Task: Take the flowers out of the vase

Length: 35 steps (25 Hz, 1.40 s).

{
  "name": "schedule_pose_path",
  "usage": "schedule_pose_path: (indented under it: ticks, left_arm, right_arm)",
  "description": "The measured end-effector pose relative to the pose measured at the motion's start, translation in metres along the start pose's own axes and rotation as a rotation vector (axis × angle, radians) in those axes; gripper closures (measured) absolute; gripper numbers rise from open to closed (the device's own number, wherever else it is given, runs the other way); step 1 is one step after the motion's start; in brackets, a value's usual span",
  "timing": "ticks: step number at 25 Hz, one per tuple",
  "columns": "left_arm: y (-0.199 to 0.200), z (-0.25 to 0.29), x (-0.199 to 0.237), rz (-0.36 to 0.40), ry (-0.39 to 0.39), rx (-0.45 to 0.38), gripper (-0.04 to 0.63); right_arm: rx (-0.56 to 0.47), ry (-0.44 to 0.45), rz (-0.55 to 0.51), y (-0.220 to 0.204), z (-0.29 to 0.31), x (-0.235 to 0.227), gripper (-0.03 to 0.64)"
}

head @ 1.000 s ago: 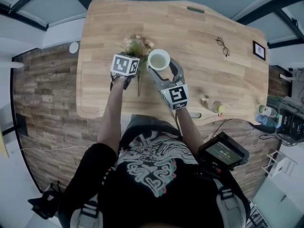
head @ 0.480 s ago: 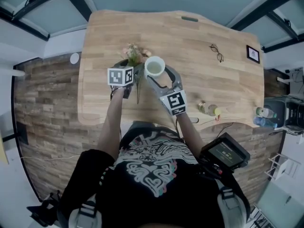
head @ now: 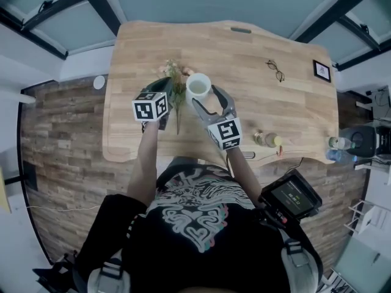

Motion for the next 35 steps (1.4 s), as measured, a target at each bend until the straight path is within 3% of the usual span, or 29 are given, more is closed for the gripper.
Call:
schedule_pose_path:
  ticks: [4,9,11,13,14,21,24,28,33,35]
  left_arm:
    - [0.011,-0.019,-0.017,0.047,-0.014,-0.096,0.606]
    - [0.012,-0.035,-0.033,0.129,0.006,-0.125,0.606]
    - [0.011,-0.043,-0.04,0.15,0.004,-0.146,0.606]
    - [0.012,-0.048,-0.045,0.176,0.014,-0.167,0.606]
    - [0.012,-0.051,-0.048,0.192,0.021,-0.175,0.606]
    - [0.02,-0.077,-0.069,0.22,0.025,-0.321,0.606]
    - [0.021,-0.077,-0.077,0.31,0.051,-0.303,0.606]
    - [0.027,-0.085,-0.082,0.371,0.089,-0.296,0.606]
    - [0.043,-0.106,-0.075,0.304,0.139,-0.376,0.606]
    - [0.045,-0.11,-0.076,0.314,0.147,-0.379,0.606]
  right_arm:
    - [0.012,-0.023,0.014,-0.005,-0.015,0.0,0.308]
    - [0.001,-0.041,-0.004,0.0,-0.026,0.002,0.315]
    - [0.002,-0.073,-0.031,0.003,-0.031,0.001,0.418]
    - [-0.001,-0.109,-0.055,0.007,-0.035,-0.002,0.58]
    - [-0.005,-0.118,-0.057,0.009,-0.037,-0.003,0.617]
    - [-0.048,-0.144,-0.039,0.027,-0.049,0.004,0.617]
    - [-0.058,-0.156,-0.044,0.033,-0.049,0.003,0.617]
    - [-0.061,-0.217,-0.013,0.046,-0.05,-0.006,0.617]
    - [-0.073,-0.247,0.024,0.064,-0.053,-0.013,0.617]
    - [-0.084,-0.253,0.018,0.069,-0.055,-0.014,0.617]
Point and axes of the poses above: the fingertips, and each gripper's own axes: z forward along the fingers, x to its left, y out of its top, the point moved 5 cm from there along -z, backward along the fingers, and after that the axes turned 4 degrees about -y, right-handed, at the moved point
